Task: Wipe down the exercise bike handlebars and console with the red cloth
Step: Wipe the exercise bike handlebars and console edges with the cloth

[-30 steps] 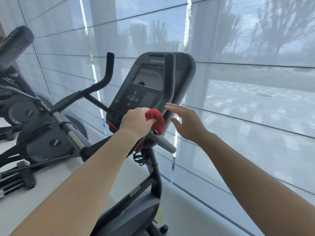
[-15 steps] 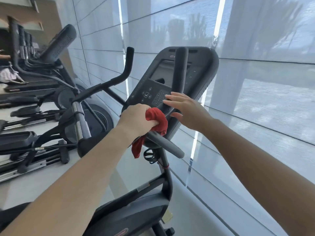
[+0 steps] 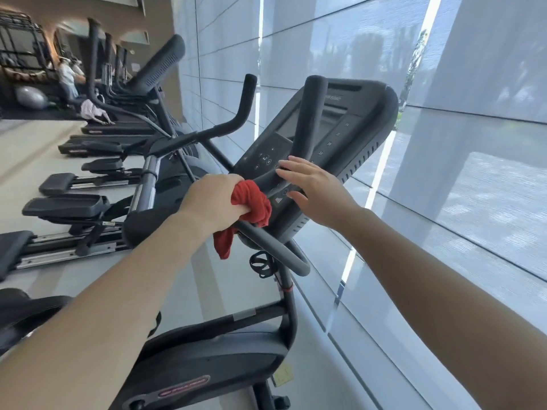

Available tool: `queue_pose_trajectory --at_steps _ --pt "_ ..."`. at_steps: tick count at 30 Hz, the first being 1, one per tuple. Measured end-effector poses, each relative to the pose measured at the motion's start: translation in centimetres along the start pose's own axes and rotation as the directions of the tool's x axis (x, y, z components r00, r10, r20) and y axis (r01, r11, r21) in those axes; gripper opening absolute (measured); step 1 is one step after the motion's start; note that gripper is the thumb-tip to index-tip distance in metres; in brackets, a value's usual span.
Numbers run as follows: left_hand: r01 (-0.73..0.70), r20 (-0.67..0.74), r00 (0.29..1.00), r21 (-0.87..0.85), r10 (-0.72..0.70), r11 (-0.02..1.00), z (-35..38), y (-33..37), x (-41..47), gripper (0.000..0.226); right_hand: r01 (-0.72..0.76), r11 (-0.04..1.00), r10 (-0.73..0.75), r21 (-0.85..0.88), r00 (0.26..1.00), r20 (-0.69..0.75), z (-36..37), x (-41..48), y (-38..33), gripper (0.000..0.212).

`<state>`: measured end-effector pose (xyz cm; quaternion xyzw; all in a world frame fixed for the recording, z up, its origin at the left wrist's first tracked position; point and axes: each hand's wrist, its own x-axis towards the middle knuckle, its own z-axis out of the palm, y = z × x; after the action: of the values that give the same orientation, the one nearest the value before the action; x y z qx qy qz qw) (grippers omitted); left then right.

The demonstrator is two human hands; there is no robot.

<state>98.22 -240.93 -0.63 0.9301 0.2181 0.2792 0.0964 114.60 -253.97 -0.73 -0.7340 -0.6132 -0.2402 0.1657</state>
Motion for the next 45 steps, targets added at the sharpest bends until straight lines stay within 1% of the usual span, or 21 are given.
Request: queue_pose_trajectory --at_steps 2,5,8,10,12,15,19,21,25,27,29,31,32,34,35,36,38,40,42,45 --pt "0.001 0.032 0.999 -0.01 0.0 1.0 -0.1 0.3 0.6 0.033 -0.019 1.0 0.019 -0.002 1.0 -0.01 0.2 -0.1 -0.3 0.047" --pt "-0.032 0.098 0.994 -0.061 0.038 0.998 -0.3 -0.3 1.3 0.032 -0.059 0.998 0.059 -0.024 0.998 -0.013 0.1 -0.1 -0.8 0.047" --pt "-0.083 0.181 0.978 -0.132 0.107 0.988 -0.8 -1.7 2.0 0.03 -0.117 0.993 0.116 -0.034 0.993 -0.023 0.0 -0.2 -1.9 0.047" --pt "-0.128 0.225 0.96 -0.184 0.168 0.975 -1.5 -2.6 2.5 0.028 -0.186 0.982 0.186 -0.039 0.982 -0.025 -0.1 -0.5 -2.7 0.046" --pt "-0.173 0.209 0.954 -0.203 0.215 0.964 -2.2 -3.7 2.9 0.025 -0.27 0.962 0.268 -0.03 0.962 -0.049 -0.2 -0.9 -3.8 0.045" --pt "-0.223 0.18 0.946 -0.244 0.27 0.944 -2.6 -5.2 3.2 0.021 -0.396 0.918 0.391 -0.014 0.911 -0.135 0.0 -1.3 -5.8 0.045" --pt "-0.234 0.259 0.916 -0.279 0.307 0.932 -1.2 -5.1 4.1 0.041 -0.52 0.854 0.504 -0.034 0.84 -0.201 0.0 -1.3 -7.7 0.045" --pt "-0.241 0.264 0.911 -0.28 0.316 0.929 -0.4 -4.9 4.7 0.042 -0.544 0.838 0.521 -0.04 0.82 -0.238 -0.4 -1.3 -8.2 0.045" --pt "-0.29 0.224 0.91 -0.256 0.349 0.922 0.1 -5.4 4.9 0.034 -0.572 0.817 0.533 -0.07 0.797 -0.284 -0.6 -0.8 -8.8 0.044" --pt "-0.344 0.182 0.902 -0.247 0.392 0.906 -0.1 -5.9 4.5 0.03 -0.574 0.817 0.537 -0.055 0.791 -0.293 -0.2 -0.7 -9.3 0.044" --pt "-0.402 0.151 0.879 -0.273 0.451 0.874 -0.4 -6.5 4.0 0.027 -0.58 0.814 0.551 -0.029 0.787 -0.278 0.3 -0.9 -10.0 0.043" --pt "-0.423 0.2 0.835 -0.363 0.513 0.83 -0.8 -7.4 3.8 0.033 -0.603 0.798 0.58 -0.015 0.775 -0.25 0.6 -1.2 -10.9 0.041" --pt "-0.434 0.234 0.799 -0.414 0.554 0.8 -1.0 -8.0 4.1 0.041 -0.624 0.781 0.605 0.001 0.756 -0.25 0.6 -1.2 -11.4 0.039" --pt "-0.437 0.283 0.727 -0.513 0.626 0.739 -1.1 -9.4 4.9 0.065 -0.672 0.737 0.66 0.064 0.696 -0.283 0.5 -0.9 -12.7 0.034" --pt "-0.432 0.292 0.697 -0.557 0.655 0.709 -1.0 -10.1 5.3 0.073 -0.691 0.714 0.685 0.107 0.659 -0.312 0.4 -0.5 -13.5 0.03" --pt "-0.43 0.291 0.666 -0.602 0.686 0.673 -0.7 -10.8 5.8 0.077 -0.706 0.692 0.706 0.151 0.618 -0.345 0.3 0.0 -14.5 0.027" --pt "-0.426 0.273 0.595 -0.69 0.756 0.584 -0.2 -12.0 6.8 0.073 -0.731 0.649 0.74 0.212 0.543 -0.396 0.6 1.5 -16.6 0.021" --pt "-0.416 0.255 0.523 -0.756 0.813 0.505 0.1 -12.8 7.4 0.066 -0.766 0.595 0.781 0.245 0.476 -0.405 1.2 3.5 -18.8 0.016" --pt "-0.421 0.228 0.461 -0.794 0.858 0.438 0.3 -13.4 7.8 0.055 -0.811 0.549 0.803 0.202 0.446 -0.396 2.0 5.5 -20.5 0.017" --pt "-0.439 0.175 0.36 -0.835 0.917 0.332 0.6 -14.3 8.6 0.039 -0.894 0.444 0.839 0.064 0.39 -0.378 3.4 8.1 -21.5 0.028"
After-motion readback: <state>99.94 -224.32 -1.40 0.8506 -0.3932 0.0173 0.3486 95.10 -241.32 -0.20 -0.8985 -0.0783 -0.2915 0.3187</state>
